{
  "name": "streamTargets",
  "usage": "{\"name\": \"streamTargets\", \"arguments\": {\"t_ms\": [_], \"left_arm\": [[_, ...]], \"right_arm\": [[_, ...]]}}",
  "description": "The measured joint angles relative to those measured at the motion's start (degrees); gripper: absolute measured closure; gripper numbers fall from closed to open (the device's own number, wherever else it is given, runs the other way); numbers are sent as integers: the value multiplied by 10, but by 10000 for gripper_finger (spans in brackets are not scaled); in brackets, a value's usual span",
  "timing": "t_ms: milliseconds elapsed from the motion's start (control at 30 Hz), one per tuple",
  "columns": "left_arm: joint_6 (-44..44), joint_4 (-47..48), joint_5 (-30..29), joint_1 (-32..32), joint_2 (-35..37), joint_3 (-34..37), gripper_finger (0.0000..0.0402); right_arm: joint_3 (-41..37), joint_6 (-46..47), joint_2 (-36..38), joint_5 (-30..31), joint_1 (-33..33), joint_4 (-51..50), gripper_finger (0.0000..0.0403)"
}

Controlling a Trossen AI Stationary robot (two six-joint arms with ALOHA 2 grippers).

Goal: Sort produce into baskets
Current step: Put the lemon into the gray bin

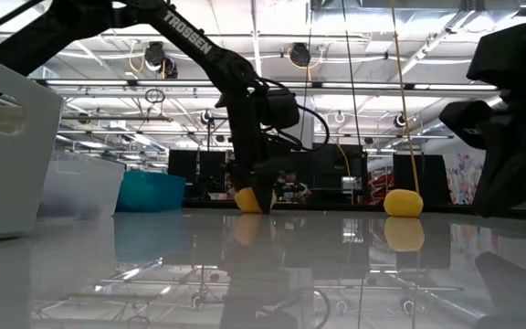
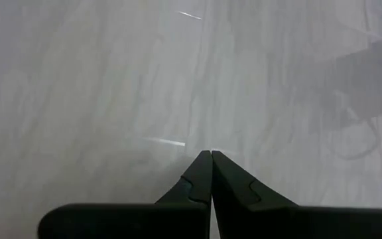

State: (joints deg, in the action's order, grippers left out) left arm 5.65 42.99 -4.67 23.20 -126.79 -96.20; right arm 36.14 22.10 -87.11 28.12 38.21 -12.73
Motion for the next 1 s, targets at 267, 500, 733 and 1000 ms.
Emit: {"name": "streamTargets", "arguments": {"t_ms": [267, 500, 733, 1000], "left_arm": [[14, 7, 1, -5, 0, 0, 152], [16, 6, 9, -10, 0, -1, 192], [31, 54, 61, -36, 15, -58, 192], [36, 109, 75, -104, 103, -99, 192]], "right_arm": [[0, -38, 0, 0, -24, 0, 403], [0, -21, 0, 0, -31, 0, 403], [0, -4, 0, -13, -29, 10, 403], [33, -23, 44, -14, -31, -49, 403]]}}
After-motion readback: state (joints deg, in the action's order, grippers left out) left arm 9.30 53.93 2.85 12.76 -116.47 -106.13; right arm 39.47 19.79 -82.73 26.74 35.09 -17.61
